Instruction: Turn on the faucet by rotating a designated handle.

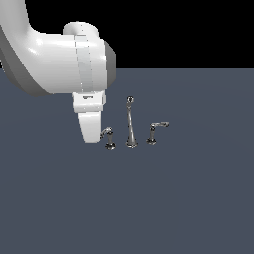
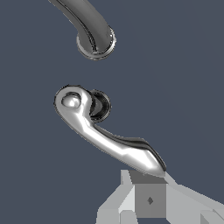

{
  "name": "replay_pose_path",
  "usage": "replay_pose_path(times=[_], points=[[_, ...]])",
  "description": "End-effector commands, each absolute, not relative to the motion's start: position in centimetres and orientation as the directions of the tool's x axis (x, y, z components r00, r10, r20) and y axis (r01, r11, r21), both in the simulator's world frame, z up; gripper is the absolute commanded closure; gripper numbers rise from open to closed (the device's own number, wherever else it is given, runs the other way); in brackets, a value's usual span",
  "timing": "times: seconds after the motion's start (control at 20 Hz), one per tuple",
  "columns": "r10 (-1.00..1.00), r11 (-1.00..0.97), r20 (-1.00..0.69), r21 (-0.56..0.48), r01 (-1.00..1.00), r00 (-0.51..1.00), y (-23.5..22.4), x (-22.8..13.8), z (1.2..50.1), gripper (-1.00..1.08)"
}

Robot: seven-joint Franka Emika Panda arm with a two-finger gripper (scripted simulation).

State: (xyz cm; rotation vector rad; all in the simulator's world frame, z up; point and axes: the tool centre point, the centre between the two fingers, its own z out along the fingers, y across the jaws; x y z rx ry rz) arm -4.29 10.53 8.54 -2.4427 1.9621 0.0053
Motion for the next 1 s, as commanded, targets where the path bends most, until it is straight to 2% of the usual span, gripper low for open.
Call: replay_pose_path(times=[0.0, 0.3, 0.35, 0.95], points=[[-0.981, -0.193, -0.002, -0.001, -0.981, 0.193, 8.1, -4.5, 8.5, 1.08], [-0.983, -0.186, 0.0, 0.0, -0.983, 0.186, 5.5, -5.1, 8.6, 1.08], [-0.973, -0.229, -0.009, -0.002, -0.973, 0.229, 8.4, -5.3, 8.5, 1.08], [-0.983, -0.186, 0.0, 0.0, -0.983, 0.186, 1.3, -2.6, 8.6, 1.08]])
